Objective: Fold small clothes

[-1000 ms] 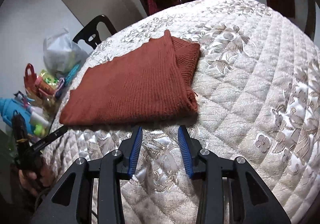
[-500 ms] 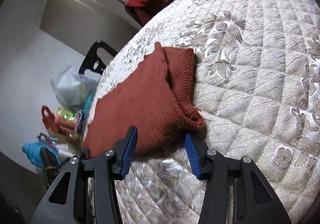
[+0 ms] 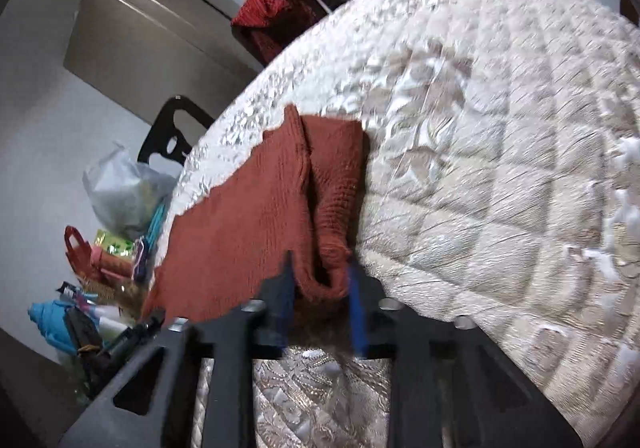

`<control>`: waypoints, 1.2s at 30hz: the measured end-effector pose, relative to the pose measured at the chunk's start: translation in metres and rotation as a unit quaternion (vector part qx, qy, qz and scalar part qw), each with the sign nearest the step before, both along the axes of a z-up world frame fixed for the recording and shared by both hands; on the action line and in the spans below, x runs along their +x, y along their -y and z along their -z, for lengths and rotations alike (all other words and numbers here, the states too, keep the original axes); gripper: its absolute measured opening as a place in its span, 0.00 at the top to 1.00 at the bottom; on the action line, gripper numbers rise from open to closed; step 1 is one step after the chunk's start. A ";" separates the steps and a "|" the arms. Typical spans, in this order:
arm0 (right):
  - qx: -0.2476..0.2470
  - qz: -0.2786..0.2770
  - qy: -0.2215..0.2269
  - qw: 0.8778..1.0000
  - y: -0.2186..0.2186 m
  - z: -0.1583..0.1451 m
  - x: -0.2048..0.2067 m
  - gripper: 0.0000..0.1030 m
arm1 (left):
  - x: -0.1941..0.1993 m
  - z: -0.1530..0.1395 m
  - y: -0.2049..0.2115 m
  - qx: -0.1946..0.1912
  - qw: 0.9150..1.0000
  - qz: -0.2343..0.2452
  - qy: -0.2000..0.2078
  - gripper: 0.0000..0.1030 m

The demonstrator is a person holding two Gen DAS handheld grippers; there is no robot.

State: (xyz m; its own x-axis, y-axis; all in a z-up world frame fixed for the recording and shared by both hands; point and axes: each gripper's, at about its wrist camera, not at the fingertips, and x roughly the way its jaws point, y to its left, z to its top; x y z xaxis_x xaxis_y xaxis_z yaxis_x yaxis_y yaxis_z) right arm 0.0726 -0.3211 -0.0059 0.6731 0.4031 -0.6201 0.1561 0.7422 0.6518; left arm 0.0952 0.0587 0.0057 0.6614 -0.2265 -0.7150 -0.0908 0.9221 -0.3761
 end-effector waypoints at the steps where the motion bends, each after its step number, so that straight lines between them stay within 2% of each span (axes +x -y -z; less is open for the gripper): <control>1: -0.007 -0.003 0.004 1.000 -0.001 -0.002 0.000 0.85 | 0.000 -0.001 0.000 0.002 1.000 0.002 0.001 0.83; 8: -0.007 -0.022 0.035 0.999 0.001 -0.024 -0.019 0.87 | -0.019 -0.017 -0.003 -0.005 0.999 0.021 0.023 0.84; 12: -0.007 -0.036 0.033 0.999 0.001 -0.029 -0.038 0.87 | -0.045 -0.022 -0.004 -0.007 0.999 0.038 0.029 0.84; 24: -0.019 -0.054 0.009 0.998 0.001 -0.022 -0.105 0.87 | -0.119 -0.014 -0.003 -0.019 0.998 0.059 0.021 0.84; 31: -0.024 -0.055 -0.006 0.998 0.002 -0.009 -0.121 0.87 | -0.135 -0.002 -0.003 -0.021 0.998 0.063 0.008 0.84; 34: -0.032 -0.060 -0.015 0.998 0.000 -0.001 -0.120 0.84 | -0.136 0.001 -0.004 -0.014 0.998 0.064 0.003 0.77; 36: -0.062 -0.061 -0.010 0.996 -0.003 -0.010 -0.122 0.81 | -0.140 -0.006 -0.006 0.000 0.998 0.062 0.009 0.76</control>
